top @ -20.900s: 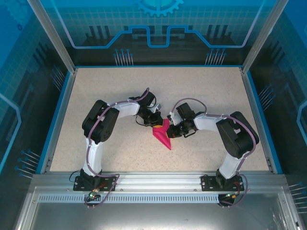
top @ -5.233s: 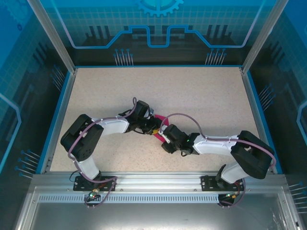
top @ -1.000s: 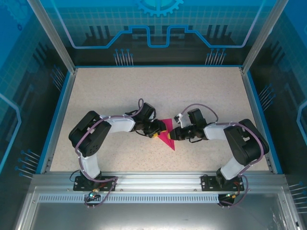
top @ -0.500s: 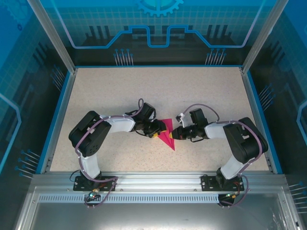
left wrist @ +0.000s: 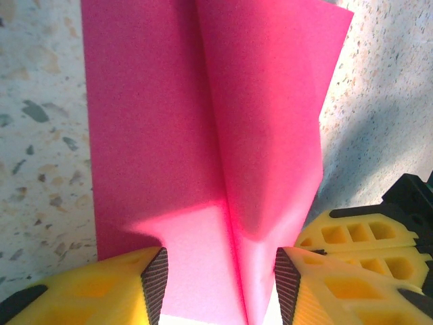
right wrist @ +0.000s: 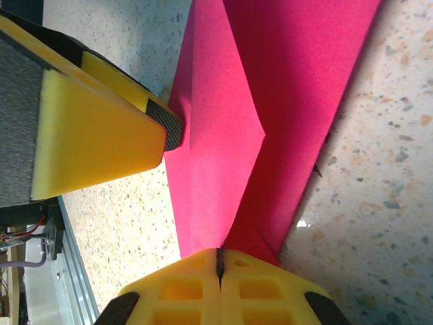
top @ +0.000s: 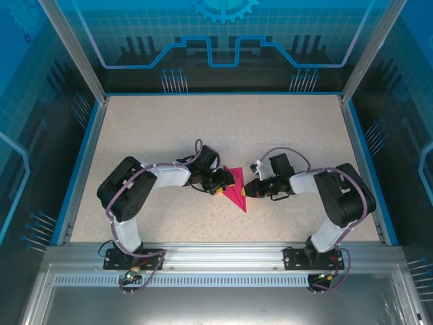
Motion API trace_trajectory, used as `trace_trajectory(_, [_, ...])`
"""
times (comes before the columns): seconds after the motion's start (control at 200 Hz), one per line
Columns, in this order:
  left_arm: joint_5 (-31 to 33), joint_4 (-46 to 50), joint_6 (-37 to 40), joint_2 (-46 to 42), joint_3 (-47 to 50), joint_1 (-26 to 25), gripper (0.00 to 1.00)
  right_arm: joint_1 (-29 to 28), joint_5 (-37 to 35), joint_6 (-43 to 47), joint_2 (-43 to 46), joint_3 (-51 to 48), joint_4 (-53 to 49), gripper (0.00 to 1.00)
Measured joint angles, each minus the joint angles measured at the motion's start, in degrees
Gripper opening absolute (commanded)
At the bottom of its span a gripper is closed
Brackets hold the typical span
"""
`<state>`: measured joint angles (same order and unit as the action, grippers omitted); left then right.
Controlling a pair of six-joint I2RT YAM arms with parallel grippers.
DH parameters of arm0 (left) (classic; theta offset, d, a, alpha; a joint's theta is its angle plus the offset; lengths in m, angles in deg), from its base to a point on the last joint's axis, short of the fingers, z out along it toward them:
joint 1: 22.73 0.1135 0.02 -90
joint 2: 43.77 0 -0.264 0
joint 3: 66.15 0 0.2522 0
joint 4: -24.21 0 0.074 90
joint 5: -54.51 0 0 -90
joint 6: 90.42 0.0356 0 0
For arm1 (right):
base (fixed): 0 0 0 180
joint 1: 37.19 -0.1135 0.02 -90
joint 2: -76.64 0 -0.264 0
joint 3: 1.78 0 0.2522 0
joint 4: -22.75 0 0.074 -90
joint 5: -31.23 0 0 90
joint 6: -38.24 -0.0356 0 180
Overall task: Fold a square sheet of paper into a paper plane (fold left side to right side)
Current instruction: Fourth fold the wing at the center of the table.
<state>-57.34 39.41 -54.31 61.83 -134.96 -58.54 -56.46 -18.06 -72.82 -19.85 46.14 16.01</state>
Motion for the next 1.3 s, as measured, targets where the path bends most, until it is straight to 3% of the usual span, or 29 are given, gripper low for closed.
trace_trajectory(1.296, [0.0,0.0,0.0,0.0,0.0,0.0,0.50,0.7,-2.8,2.1,0.4,1.1,-4.1,0.00])
